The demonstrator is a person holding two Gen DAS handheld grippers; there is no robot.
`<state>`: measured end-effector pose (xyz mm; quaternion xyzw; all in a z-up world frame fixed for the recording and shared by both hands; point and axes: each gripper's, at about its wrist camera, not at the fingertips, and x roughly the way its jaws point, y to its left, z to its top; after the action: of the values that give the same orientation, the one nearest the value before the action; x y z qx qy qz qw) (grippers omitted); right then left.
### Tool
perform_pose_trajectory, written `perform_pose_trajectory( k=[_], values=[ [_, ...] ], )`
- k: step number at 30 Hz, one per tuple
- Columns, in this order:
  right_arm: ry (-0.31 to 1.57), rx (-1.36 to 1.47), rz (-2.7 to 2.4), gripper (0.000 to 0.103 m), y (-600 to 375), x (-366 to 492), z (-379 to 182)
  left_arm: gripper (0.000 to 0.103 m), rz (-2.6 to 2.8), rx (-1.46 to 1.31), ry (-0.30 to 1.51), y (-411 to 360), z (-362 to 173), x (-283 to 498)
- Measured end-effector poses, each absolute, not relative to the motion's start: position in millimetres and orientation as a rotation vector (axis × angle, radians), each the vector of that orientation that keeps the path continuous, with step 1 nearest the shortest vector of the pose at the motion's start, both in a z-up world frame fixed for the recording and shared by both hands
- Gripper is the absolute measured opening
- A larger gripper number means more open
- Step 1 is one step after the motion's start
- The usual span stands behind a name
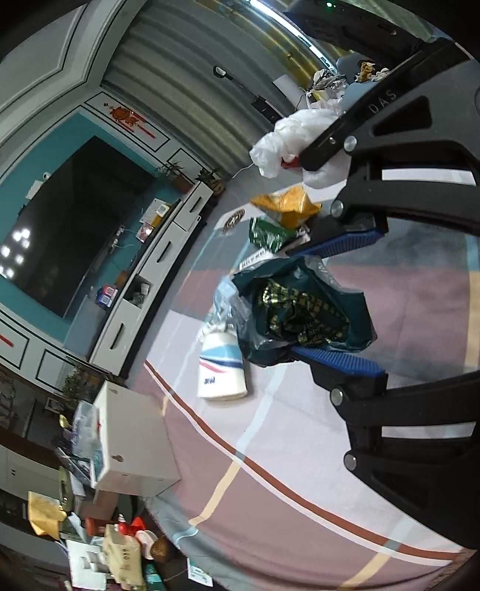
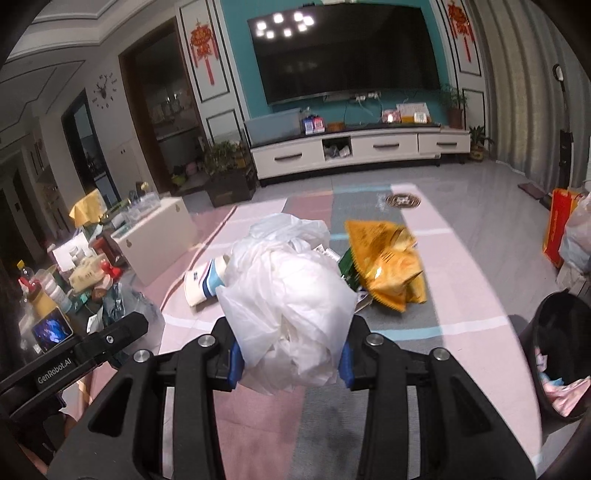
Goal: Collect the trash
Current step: 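Carry the white plastic bag and dark green bag over the black bin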
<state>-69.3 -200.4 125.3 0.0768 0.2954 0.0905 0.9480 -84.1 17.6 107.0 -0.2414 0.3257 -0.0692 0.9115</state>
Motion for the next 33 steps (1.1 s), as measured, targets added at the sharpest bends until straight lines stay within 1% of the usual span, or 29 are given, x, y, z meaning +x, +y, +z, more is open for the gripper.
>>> perform_pose_trajectory(
  k=[6,14,33],
  values=[
    [0.53,0.176,0.145,0.04,-223,-94,149,0.048,-0.2,-0.503,0.651,-3,124,-100],
    [0.48,0.169,0.086,0.04,-242,-111,161,0.048,-0.263,-0.479,0.658,-32,132,-108],
    [0.46,0.261,0.055,0.04,-298,-126,165,0.048,-0.365,-0.36,0.689,-112,134,-101]
  ],
)
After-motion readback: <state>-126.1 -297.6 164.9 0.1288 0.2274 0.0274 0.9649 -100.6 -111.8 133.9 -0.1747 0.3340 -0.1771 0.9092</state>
